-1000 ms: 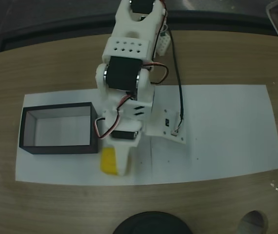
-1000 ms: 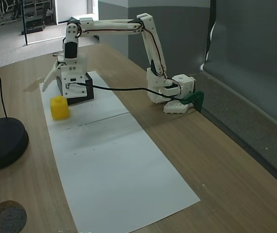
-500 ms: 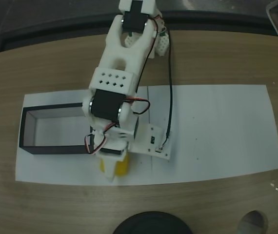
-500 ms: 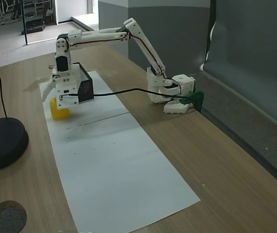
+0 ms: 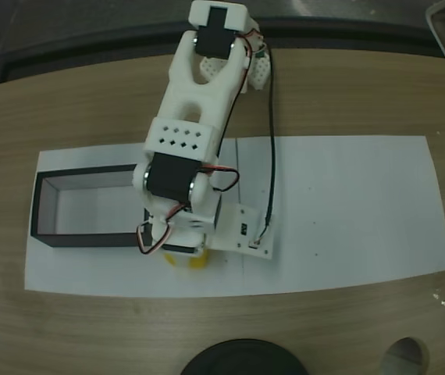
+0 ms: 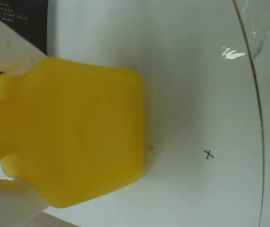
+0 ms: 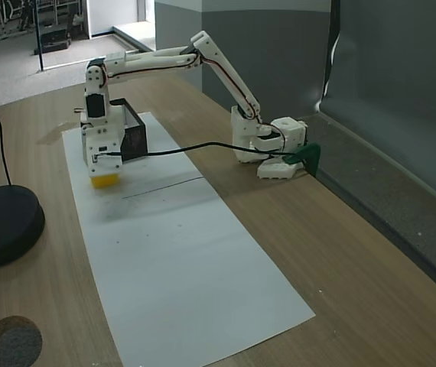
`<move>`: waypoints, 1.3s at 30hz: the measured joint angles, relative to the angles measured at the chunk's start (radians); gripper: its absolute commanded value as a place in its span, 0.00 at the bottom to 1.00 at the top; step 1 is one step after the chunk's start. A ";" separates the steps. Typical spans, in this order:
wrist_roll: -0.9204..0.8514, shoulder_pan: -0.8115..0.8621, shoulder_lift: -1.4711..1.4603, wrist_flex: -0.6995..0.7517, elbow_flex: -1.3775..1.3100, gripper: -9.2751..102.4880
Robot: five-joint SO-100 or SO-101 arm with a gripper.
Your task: Grab a yellow square and put it in the box.
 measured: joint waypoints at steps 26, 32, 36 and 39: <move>-0.069 0.356 0.252 0.253 -0.445 0.14; -0.071 0.394 0.167 0.253 -0.440 0.14; -0.071 0.417 0.130 0.253 -0.425 0.14; -0.071 0.417 0.112 0.253 -0.405 0.14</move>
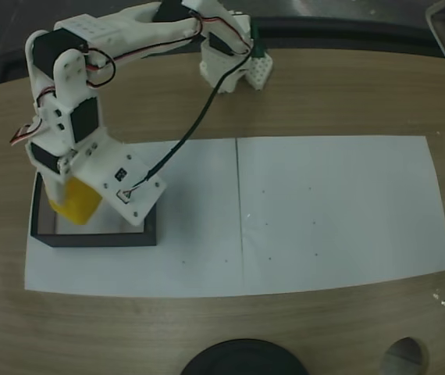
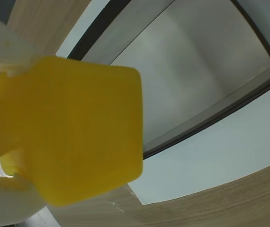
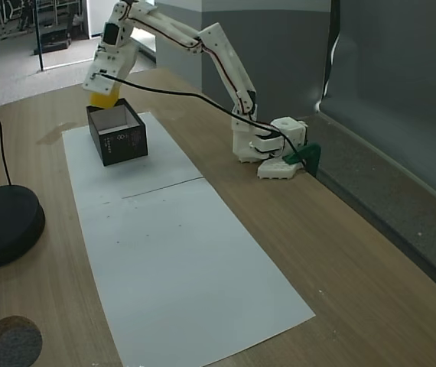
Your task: Grab a yellow square and put it in the box.
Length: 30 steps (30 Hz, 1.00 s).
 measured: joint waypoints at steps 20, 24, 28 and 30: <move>0.077 0.044 -0.137 0.000 0.012 0.35; 0.124 0.003 -0.137 0.000 -0.028 0.07; 0.199 -0.035 -0.058 0.000 -0.086 0.08; 0.210 -0.086 0.018 0.000 -0.094 0.08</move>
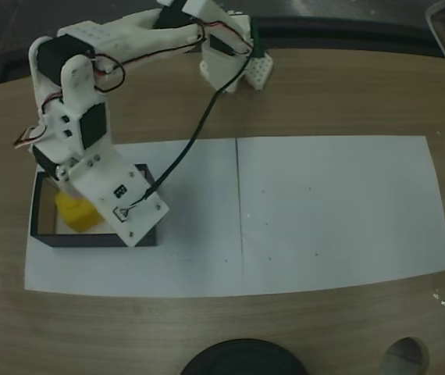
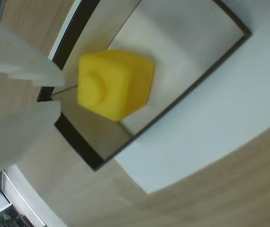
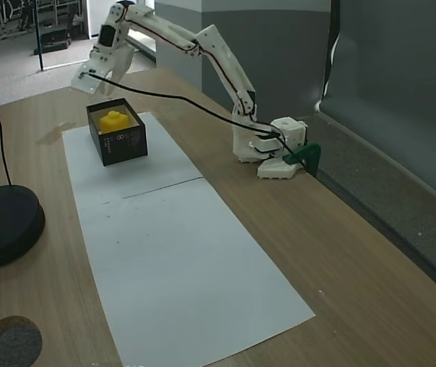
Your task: Grab a yellow square and put it in the box.
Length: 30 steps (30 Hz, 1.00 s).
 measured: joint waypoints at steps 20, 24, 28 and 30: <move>-0.021 -0.469 1.580 -0.353 1.443 0.08; -0.133 -0.465 1.924 -0.480 1.787 0.08; -0.164 -0.468 2.175 -0.523 1.987 0.08; -0.164 -0.466 2.272 -0.529 2.062 0.08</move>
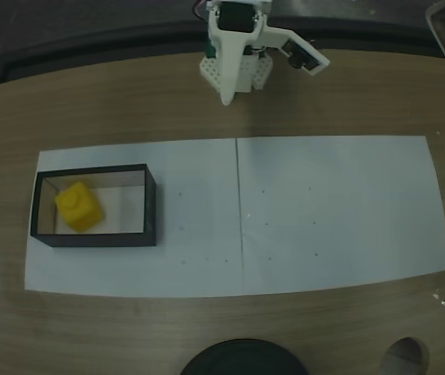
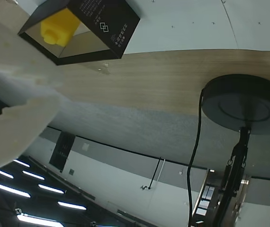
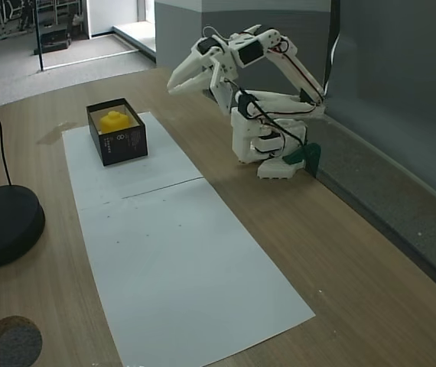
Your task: Grab a yellow square and put it in the box.
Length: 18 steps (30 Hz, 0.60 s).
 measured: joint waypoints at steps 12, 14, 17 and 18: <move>0.161 -0.011 0.048 -0.229 0.301 0.09; 0.170 -0.034 0.048 -0.256 0.367 0.09; 0.170 -0.052 0.048 -0.267 0.446 0.09; 0.170 -0.051 0.048 -0.267 0.466 0.09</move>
